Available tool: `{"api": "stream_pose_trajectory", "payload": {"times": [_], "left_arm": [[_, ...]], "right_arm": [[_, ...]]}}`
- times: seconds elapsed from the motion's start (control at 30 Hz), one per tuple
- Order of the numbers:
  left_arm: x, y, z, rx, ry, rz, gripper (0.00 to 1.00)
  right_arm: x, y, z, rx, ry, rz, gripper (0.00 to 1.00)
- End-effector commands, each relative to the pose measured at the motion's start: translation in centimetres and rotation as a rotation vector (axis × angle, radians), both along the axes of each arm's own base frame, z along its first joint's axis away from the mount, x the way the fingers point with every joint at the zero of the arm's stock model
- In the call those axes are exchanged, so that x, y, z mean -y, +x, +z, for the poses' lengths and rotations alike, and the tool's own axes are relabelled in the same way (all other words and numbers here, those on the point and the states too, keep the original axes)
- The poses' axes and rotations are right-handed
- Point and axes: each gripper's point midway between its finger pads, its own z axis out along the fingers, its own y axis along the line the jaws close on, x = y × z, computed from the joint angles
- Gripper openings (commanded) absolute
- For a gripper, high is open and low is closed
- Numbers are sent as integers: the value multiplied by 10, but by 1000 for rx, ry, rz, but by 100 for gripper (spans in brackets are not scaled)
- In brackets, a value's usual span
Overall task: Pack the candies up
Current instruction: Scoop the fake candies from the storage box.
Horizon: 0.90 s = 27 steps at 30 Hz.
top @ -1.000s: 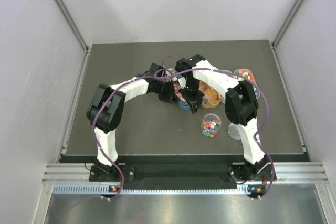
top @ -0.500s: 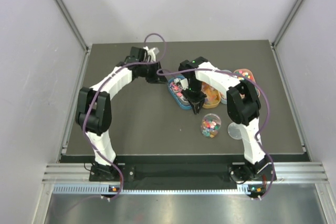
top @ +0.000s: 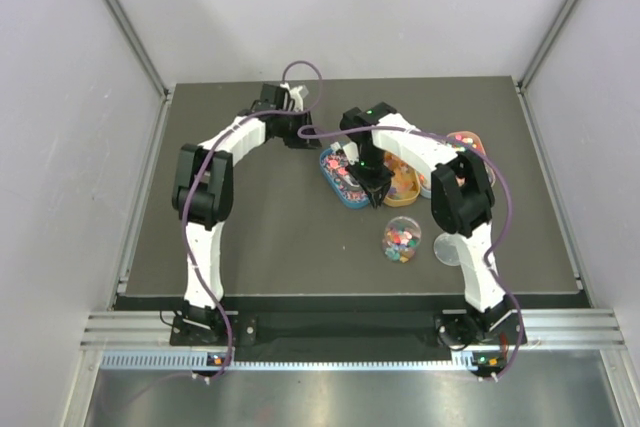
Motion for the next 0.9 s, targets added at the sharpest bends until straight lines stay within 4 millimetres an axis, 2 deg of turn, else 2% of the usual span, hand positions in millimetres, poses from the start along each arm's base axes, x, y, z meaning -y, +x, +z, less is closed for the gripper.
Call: {"api": "stream_pose_trajectory", "payload": {"times": [0.0, 0.2, 0.3, 0.57, 0.7, 0.87], "left_arm": [[5, 14, -6, 44, 7, -20, 30], [15, 14, -22, 9, -18, -39, 30], [21, 13, -20, 6, -42, -53, 29], [36, 7, -12, -1, -89, -76, 26], [45, 0, -6, 1, -103, -98, 24], [56, -6, -1, 2, -122, -116, 22]], "right_arm": [[-3, 30, 0, 88, -4, 9, 0], [-2, 31, -7, 83, -18, 16, 0], [-3, 35, -11, 90, -24, 23, 0], [-30, 72, -23, 179, 20, 64, 0], [-30, 73, -25, 180, 19, 75, 0], [-30, 76, -17, 204, 30, 72, 0]]}}
